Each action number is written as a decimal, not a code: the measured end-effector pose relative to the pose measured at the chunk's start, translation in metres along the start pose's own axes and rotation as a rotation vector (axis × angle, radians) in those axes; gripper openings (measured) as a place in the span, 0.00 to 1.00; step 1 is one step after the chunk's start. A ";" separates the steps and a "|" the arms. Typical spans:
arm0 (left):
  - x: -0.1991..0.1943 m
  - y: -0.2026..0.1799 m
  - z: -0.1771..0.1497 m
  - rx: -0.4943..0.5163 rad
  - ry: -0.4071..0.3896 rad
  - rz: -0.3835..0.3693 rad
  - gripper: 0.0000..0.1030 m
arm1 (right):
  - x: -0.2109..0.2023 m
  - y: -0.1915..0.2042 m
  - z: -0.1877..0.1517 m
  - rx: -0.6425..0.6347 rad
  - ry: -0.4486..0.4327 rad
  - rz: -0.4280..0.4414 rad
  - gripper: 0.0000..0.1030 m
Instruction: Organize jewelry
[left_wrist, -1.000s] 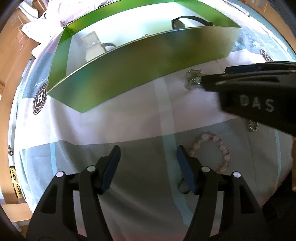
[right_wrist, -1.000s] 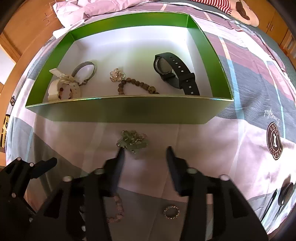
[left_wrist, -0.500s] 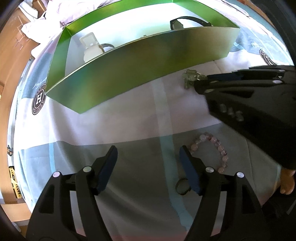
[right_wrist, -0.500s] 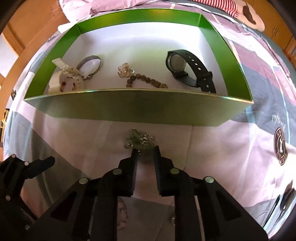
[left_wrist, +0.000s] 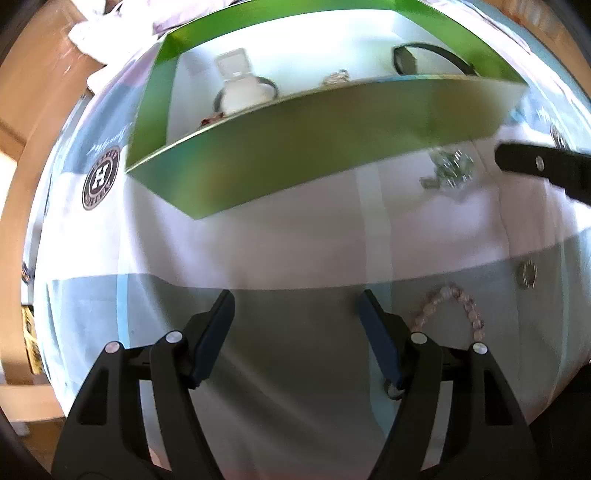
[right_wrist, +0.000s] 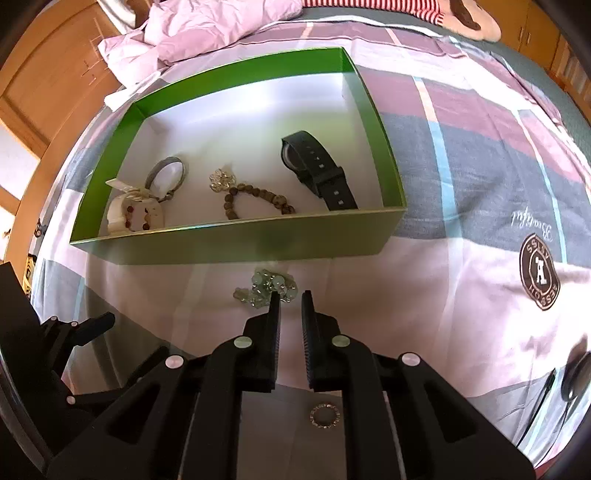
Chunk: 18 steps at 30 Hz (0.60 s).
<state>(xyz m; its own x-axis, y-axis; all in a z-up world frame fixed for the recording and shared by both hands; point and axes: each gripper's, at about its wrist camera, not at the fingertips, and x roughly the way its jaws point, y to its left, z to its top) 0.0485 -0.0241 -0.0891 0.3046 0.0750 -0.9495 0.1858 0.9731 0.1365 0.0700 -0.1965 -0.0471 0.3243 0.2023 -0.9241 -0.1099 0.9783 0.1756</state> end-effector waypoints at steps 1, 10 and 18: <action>0.000 0.004 0.002 -0.019 -0.002 -0.009 0.67 | 0.003 0.001 0.000 -0.001 0.010 0.011 0.12; -0.005 -0.007 -0.001 0.055 -0.025 -0.076 0.69 | 0.015 0.005 0.006 0.005 -0.020 0.012 0.41; 0.003 -0.014 -0.003 0.102 -0.010 -0.020 0.72 | 0.039 0.014 0.009 -0.001 0.019 -0.002 0.42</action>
<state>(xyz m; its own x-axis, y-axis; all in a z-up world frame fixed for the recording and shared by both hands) 0.0438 -0.0371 -0.0944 0.3091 0.0529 -0.9496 0.2862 0.9470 0.1459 0.0895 -0.1744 -0.0776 0.3064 0.1993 -0.9308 -0.1106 0.9787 0.1731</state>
